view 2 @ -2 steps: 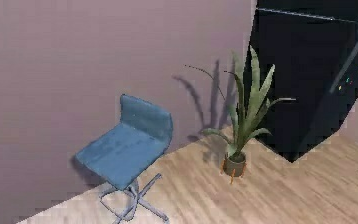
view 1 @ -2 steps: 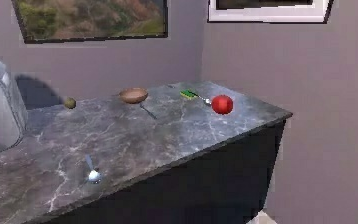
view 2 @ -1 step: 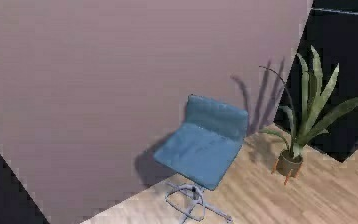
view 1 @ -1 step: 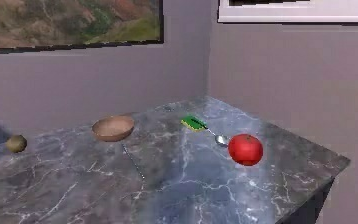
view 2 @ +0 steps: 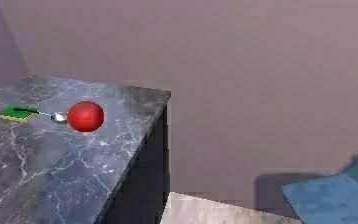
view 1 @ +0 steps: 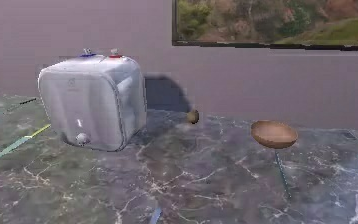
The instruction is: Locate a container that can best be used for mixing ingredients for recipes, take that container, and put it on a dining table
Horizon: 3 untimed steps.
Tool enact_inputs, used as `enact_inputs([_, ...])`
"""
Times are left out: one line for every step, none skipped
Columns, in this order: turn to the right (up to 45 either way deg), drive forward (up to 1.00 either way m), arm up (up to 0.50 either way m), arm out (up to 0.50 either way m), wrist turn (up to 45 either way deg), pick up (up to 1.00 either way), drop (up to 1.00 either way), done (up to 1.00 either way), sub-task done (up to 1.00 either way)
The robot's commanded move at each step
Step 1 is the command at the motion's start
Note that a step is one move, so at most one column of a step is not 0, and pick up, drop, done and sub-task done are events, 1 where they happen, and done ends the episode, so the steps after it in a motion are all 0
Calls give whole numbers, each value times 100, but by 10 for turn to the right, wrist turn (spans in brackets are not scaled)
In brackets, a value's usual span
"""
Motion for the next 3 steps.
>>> enact_inputs([-450,0,0,0,0,0,0,0,0])
enact_inputs([-150,0,0,0,0,0,0,0,0])
enact_inputs([0,0,50,0,0,0,0,0,0])
